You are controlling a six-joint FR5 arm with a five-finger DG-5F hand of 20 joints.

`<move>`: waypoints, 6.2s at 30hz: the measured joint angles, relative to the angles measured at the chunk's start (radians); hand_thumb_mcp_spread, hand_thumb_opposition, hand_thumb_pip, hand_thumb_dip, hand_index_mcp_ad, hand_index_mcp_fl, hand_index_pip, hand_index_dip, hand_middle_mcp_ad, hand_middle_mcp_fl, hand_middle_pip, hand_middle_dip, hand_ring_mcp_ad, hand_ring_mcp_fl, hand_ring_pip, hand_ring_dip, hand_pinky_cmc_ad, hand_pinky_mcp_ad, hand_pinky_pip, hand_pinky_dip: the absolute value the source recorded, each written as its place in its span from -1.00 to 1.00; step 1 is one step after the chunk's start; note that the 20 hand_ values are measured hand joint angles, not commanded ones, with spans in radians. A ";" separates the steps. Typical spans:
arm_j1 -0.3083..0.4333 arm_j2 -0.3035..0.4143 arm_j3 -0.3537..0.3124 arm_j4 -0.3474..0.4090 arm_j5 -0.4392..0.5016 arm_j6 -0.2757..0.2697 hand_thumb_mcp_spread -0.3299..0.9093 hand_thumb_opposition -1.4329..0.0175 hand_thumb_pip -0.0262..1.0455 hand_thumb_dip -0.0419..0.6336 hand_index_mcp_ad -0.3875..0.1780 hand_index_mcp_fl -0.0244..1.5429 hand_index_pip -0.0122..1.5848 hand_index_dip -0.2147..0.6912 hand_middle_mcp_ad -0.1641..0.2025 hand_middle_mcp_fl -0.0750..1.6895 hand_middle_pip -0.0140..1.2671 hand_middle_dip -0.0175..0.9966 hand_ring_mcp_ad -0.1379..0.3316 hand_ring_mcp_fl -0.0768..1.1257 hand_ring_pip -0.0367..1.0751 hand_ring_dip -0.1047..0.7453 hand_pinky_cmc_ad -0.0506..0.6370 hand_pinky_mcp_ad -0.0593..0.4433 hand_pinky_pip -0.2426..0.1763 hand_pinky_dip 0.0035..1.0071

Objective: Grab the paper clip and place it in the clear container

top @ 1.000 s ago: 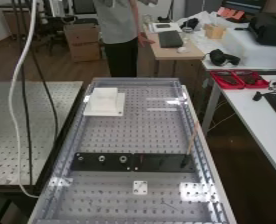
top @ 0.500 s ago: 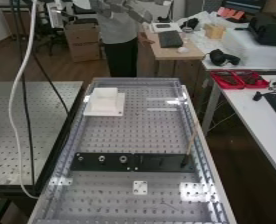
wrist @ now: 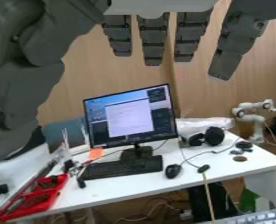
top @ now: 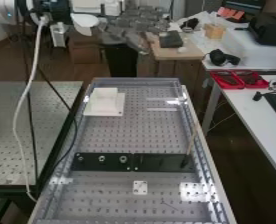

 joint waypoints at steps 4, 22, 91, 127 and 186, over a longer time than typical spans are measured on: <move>-0.009 -0.014 -0.030 0.026 0.015 0.001 -0.10 0.00 -0.17 -0.74 0.28 -0.94 -0.88 -0.49 0.43 -0.91 -0.76 -0.66 0.20 -0.87 -0.76 -0.53 0.21 0.48 -0.23 -0.06; -0.132 -0.155 -0.102 0.132 0.029 0.038 -0.06 -0.04 0.08 -0.50 0.23 -0.91 -0.86 -0.69 0.49 -0.91 -0.76 -0.66 0.23 -0.87 -0.73 -0.53 0.21 0.48 -0.23 -0.05; -0.456 -0.654 0.205 0.245 -0.392 0.102 0.22 -0.16 0.22 -0.13 -0.23 -0.78 0.80 -0.28 0.49 -0.91 -0.77 -0.66 0.22 -0.87 -0.81 -0.52 0.18 0.34 -0.25 -0.54; -0.458 -0.696 0.235 0.257 -0.408 0.082 0.32 -0.17 0.13 -0.13 -0.35 -0.57 0.82 -0.28 0.49 -0.91 -0.77 -0.63 0.15 -0.87 -0.81 -0.52 0.16 0.33 -0.20 -0.63; -0.468 -0.697 0.184 0.411 -0.477 -0.057 0.32 -0.19 0.13 -0.13 -0.43 -0.54 0.90 -0.32 0.38 -0.89 -0.77 -0.62 0.02 -0.87 -0.79 -0.52 0.11 0.28 -0.04 -0.62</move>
